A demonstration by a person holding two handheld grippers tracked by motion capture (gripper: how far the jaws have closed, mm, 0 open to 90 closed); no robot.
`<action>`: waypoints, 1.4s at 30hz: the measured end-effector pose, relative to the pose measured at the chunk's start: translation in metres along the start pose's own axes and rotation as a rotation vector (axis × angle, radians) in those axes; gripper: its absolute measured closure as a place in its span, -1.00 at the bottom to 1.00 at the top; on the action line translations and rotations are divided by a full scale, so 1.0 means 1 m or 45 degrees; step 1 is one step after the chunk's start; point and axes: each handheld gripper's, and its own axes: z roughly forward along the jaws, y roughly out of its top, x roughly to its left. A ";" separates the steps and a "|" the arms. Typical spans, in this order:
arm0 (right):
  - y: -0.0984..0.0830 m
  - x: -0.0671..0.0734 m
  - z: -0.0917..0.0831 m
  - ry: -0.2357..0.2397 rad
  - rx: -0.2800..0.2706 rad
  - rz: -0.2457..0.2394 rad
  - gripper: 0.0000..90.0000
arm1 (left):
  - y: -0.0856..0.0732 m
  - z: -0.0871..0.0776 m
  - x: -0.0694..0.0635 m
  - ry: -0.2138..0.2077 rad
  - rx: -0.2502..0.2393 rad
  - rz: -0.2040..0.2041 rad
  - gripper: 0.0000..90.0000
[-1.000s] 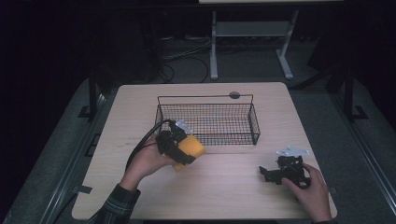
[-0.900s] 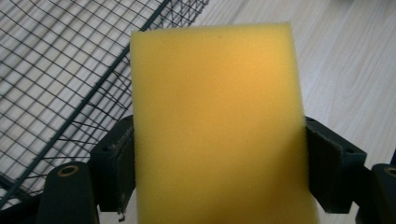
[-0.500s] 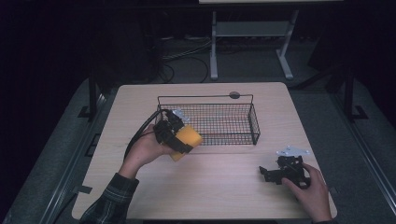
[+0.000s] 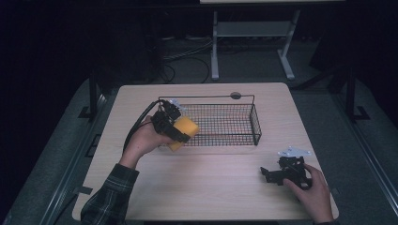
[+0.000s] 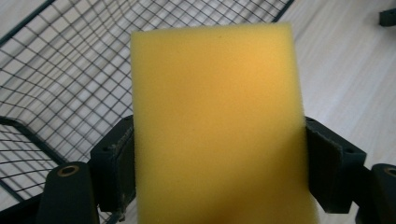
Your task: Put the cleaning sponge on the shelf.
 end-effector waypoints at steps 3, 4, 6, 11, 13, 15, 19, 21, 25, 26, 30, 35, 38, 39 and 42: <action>0.000 0.000 0.000 -0.002 -0.001 0.000 -1.00 | 0.002 -0.001 0.006 0.012 -0.007 -0.026 -0.50; 0.000 0.000 0.000 -0.002 -0.001 0.000 -1.00 | 0.003 -0.001 0.009 0.017 -0.010 -0.033 -0.50; 0.000 0.000 0.000 -0.002 -0.001 0.000 -1.00 | 0.004 -0.001 0.013 0.029 -0.012 -0.055 -0.50; 0.000 0.000 0.000 -0.002 0.000 0.000 -1.00 | 0.007 0.001 0.023 0.049 -0.014 -0.104 -0.50; 0.000 0.000 0.000 -0.002 0.000 0.000 -1.00 | 0.007 0.003 0.027 0.058 -0.012 -0.118 -0.50; 0.000 0.000 0.000 -0.002 0.000 0.000 -1.00 | 0.008 0.005 0.032 0.067 -0.011 -0.131 -0.50; 0.000 0.000 0.000 -0.002 0.000 0.000 -1.00 | 0.010 0.009 0.039 0.077 -0.017 -0.166 -0.50; 0.000 0.000 0.000 -0.002 0.000 -0.001 -1.00 | 0.011 0.010 0.042 0.084 -0.020 -0.174 -0.50; 0.000 0.000 0.000 -0.002 0.000 0.000 -1.00 | 0.013 0.014 0.048 0.090 -0.034 -0.197 -0.50; 0.000 0.000 0.000 -0.002 0.000 0.000 -1.00 | 0.014 0.015 0.050 0.092 -0.022 -0.200 -0.50; 0.000 0.000 0.000 -0.001 0.000 0.000 -1.00 | 0.014 0.022 0.056 0.102 -0.020 -0.201 -0.50; 0.000 0.000 0.000 -0.001 -0.001 0.000 -1.00 | 0.017 0.028 0.063 0.118 -0.027 -0.199 -0.50; 0.000 0.000 0.000 -0.002 0.000 0.000 -1.00 | 0.018 0.031 0.066 0.123 -0.020 -0.203 -0.50; 0.000 0.000 0.000 -0.001 0.000 0.000 -1.00 | 0.019 0.032 0.067 0.128 -0.027 -0.210 -0.50; 0.000 0.000 0.000 -0.002 0.000 0.000 -1.00 | 0.019 0.035 0.071 0.136 -0.027 -0.215 -0.50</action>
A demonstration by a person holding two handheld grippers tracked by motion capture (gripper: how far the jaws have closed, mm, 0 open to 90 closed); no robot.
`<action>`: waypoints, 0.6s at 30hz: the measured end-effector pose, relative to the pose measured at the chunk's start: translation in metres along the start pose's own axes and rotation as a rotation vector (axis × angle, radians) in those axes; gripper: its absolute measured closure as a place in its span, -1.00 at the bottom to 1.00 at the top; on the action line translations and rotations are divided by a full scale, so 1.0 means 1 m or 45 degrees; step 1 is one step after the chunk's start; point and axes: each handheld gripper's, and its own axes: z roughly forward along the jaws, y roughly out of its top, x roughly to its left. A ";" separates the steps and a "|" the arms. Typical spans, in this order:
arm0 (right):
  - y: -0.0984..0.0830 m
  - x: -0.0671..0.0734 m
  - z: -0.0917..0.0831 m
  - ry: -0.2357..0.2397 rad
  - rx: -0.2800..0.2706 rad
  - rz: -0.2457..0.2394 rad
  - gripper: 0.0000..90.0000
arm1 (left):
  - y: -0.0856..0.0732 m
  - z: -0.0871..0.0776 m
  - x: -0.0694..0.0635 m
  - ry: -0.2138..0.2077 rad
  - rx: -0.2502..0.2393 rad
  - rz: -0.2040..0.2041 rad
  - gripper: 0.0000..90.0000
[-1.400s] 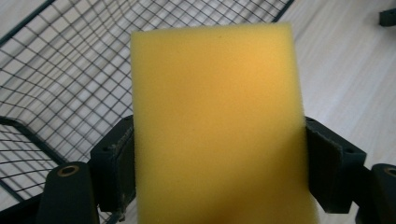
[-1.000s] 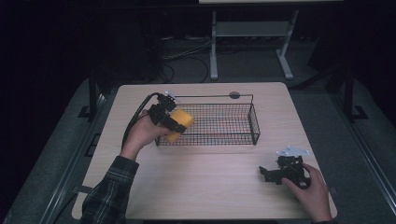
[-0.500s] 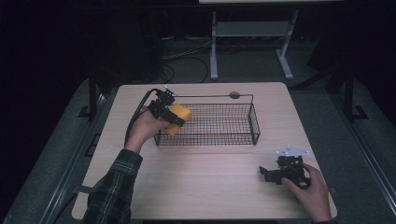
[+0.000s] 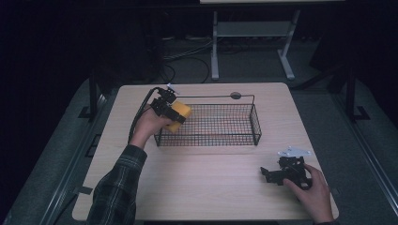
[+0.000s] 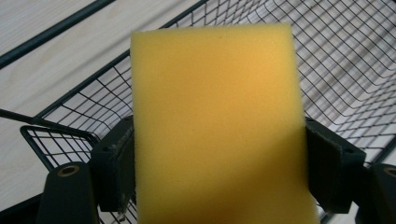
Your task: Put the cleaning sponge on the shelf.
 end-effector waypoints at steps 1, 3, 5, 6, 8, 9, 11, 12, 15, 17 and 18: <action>0.000 0.000 0.000 0.000 0.000 0.000 -1.00 | 0.000 0.001 0.001 0.005 -0.003 -0.004 -0.50; 0.000 0.000 0.000 0.000 0.000 0.000 -1.00 | 0.000 0.004 0.002 0.008 0.001 0.001 -0.50; 0.000 0.000 0.000 0.000 -0.001 0.000 -1.00 | 0.000 0.006 0.002 0.015 0.003 -0.003 -0.50; 0.000 0.000 0.000 0.000 -0.001 0.000 -1.00 | 0.000 0.008 0.003 0.018 0.009 0.001 -0.50; 0.000 0.000 0.000 0.000 0.000 0.000 -1.00 | -0.001 0.010 0.004 0.012 0.007 -0.005 -0.50; 0.000 0.000 0.000 0.000 -0.001 0.000 -1.00 | -0.002 0.012 0.005 0.012 0.012 -0.006 -0.50; 0.000 0.000 0.000 0.000 0.000 0.000 -1.00 | -0.003 0.015 0.005 0.017 0.020 -0.003 -0.50; 0.000 0.000 0.000 0.000 -0.001 -0.001 -1.00 | -0.004 0.016 0.006 0.013 0.021 -0.002 -0.50; 0.000 0.000 0.000 0.000 0.000 0.000 -1.00 | -0.006 0.020 0.007 0.014 0.028 0.001 -0.50; 0.000 0.000 0.000 0.000 0.000 0.000 -1.00 | -0.007 0.022 0.007 0.009 0.033 0.002 -0.50; 0.000 0.000 0.000 0.000 0.000 0.000 -1.00 | -0.007 0.023 0.006 0.013 0.040 0.006 -0.50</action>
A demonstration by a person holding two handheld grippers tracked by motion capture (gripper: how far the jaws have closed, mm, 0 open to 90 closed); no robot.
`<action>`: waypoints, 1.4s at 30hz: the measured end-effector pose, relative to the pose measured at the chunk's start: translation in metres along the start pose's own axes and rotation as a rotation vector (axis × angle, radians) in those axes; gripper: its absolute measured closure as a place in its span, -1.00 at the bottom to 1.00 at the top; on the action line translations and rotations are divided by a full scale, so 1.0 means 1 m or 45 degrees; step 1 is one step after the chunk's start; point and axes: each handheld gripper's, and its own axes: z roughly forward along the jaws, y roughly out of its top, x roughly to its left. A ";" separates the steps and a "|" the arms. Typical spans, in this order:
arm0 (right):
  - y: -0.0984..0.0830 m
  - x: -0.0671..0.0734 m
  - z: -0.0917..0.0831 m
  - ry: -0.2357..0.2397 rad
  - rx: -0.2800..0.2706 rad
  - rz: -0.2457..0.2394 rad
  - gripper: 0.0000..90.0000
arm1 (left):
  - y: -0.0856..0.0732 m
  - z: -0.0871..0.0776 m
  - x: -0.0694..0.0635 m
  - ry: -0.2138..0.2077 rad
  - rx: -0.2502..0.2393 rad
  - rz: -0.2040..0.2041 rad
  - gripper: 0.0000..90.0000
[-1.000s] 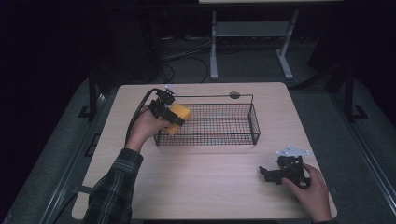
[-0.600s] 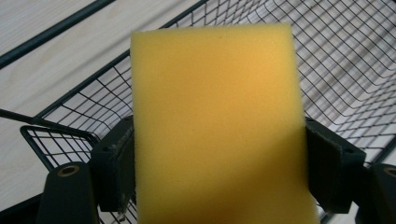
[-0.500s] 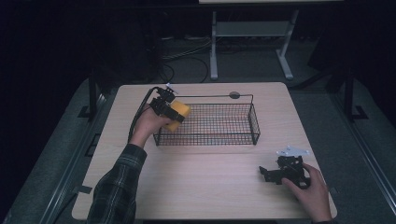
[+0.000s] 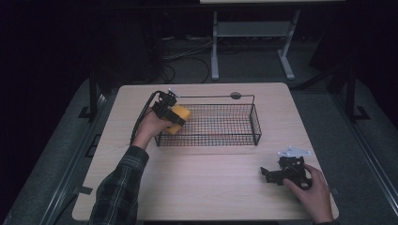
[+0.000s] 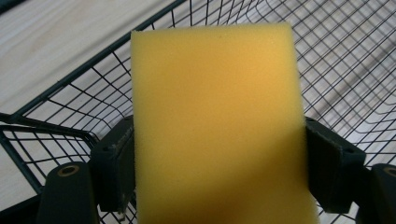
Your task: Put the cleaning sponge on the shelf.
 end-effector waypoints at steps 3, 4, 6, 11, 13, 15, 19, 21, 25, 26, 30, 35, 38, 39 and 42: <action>0.000 0.000 0.000 0.000 0.000 0.000 -1.00 | 0.000 0.002 0.000 -0.005 0.003 0.004 -0.50; 0.000 0.000 0.000 0.000 -0.001 0.000 -1.00 | 0.000 0.003 -0.001 -0.003 0.007 0.008 -0.50; 0.000 0.000 0.000 0.000 0.000 0.000 -1.00 | 0.000 0.004 -0.001 -0.009 0.014 0.013 -0.50; 0.000 0.000 0.000 0.000 0.000 0.000 -1.00 | -0.002 0.009 -0.002 -0.009 0.019 0.034 -0.50; 0.000 0.000 0.000 0.000 -0.001 0.000 -1.00 | -0.004 0.011 -0.002 -0.006 0.026 0.044 -0.50; 0.000 0.000 0.000 0.000 0.000 0.000 -1.00 | -0.005 0.013 -0.002 -0.009 0.030 0.046 -0.50; 0.000 0.000 0.000 0.000 0.000 0.000 -1.00 | -0.007 0.016 -0.001 -0.004 0.041 0.053 -0.51; 0.000 0.000 0.000 0.000 -0.001 -0.001 -1.00 | -0.008 0.016 0.000 0.000 0.044 0.058 -0.51; 0.000 0.000 0.000 0.000 0.000 0.000 -1.00 | -0.010 0.017 -0.001 0.006 0.045 0.067 -0.51; 0.000 0.000 0.000 0.000 0.000 0.000 -1.00 | -0.010 0.017 -0.001 0.008 0.045 0.070 -0.51; 0.000 0.000 0.000 0.000 0.000 0.000 -1.00 | -0.011 0.019 -0.003 0.017 0.051 0.083 -0.51; 0.000 0.000 0.000 0.000 0.000 0.000 -1.00 | -0.012 0.022 -0.006 0.042 0.071 0.119 -0.51; 0.000 0.000 0.000 0.000 0.000 -0.001 -1.00 | -0.012 0.022 -0.006 0.044 0.077 0.114 -0.52; 0.000 0.000 0.000 0.000 -0.001 -0.001 -1.00 | -0.012 0.022 -0.006 0.042 0.081 0.115 -0.52; 0.000 0.000 0.000 0.000 0.000 0.000 -1.00 | -0.012 0.023 -0.007 0.046 0.084 0.115 -0.52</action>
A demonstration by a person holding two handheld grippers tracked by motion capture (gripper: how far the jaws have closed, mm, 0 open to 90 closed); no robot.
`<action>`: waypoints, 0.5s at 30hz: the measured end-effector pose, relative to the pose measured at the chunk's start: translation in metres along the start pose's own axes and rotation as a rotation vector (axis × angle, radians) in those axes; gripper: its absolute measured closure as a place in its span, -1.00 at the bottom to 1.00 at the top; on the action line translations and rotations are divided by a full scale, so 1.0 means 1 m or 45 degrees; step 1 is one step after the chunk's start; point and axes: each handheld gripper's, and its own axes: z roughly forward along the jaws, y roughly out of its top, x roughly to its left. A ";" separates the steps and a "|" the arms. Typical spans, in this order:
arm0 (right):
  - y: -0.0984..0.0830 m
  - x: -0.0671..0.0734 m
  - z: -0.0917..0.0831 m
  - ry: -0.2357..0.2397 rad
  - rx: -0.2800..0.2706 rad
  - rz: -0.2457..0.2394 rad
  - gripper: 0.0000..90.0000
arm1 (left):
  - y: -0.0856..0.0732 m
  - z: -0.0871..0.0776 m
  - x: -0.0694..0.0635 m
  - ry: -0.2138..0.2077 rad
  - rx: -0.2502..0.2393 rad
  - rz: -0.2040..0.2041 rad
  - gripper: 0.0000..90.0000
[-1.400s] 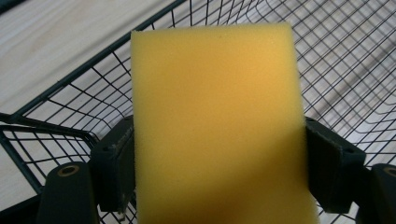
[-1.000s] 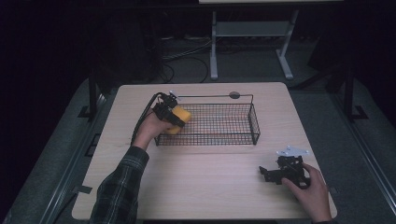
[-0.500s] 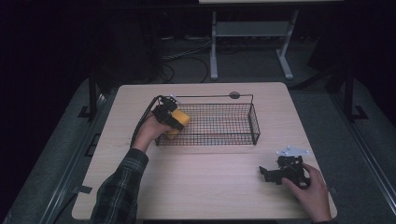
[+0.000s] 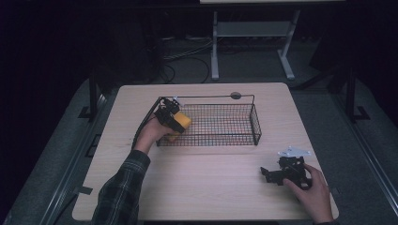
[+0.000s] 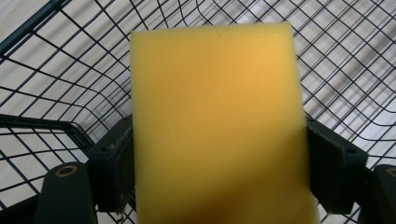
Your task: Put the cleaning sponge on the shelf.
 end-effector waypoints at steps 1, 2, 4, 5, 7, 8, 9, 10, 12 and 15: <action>0.000 0.000 0.000 0.000 0.000 0.000 -1.00 | 0.000 0.000 0.000 0.000 0.000 -0.001 -0.53; 0.000 0.000 0.000 0.000 0.000 0.000 -1.00 | 0.000 0.000 0.000 0.000 0.000 -0.001 -0.53; 0.000 0.000 0.000 0.000 0.000 0.000 -1.00 | 0.000 0.000 0.000 0.000 0.000 -0.002 -0.53; 0.000 0.000 0.000 0.000 0.000 0.000 -1.00 | 0.000 0.000 0.000 0.000 0.000 -0.002 -0.53; 0.000 0.000 0.000 0.000 0.000 0.000 -1.00 | 0.000 0.000 0.000 -0.003 0.003 -0.002 -0.53; 0.000 0.000 0.000 0.000 0.000 0.000 -1.00 | 0.000 0.000 0.000 -0.003 0.003 -0.003 -0.54; 0.000 0.000 0.000 0.000 0.000 0.000 -1.00 | 0.000 0.000 0.000 -0.003 0.003 -0.003 -0.54; 0.000 0.000 0.000 0.000 0.000 0.000 -1.00 | 0.000 0.000 0.000 -0.003 0.003 -0.004 -0.54; 0.000 0.000 0.000 0.000 0.000 0.000 -1.00 | 0.000 0.000 0.000 -0.003 0.002 -0.005 -0.55; 0.000 0.000 0.000 0.000 0.000 0.000 -1.00 | 0.000 0.000 0.001 -0.004 0.001 -0.007 -0.55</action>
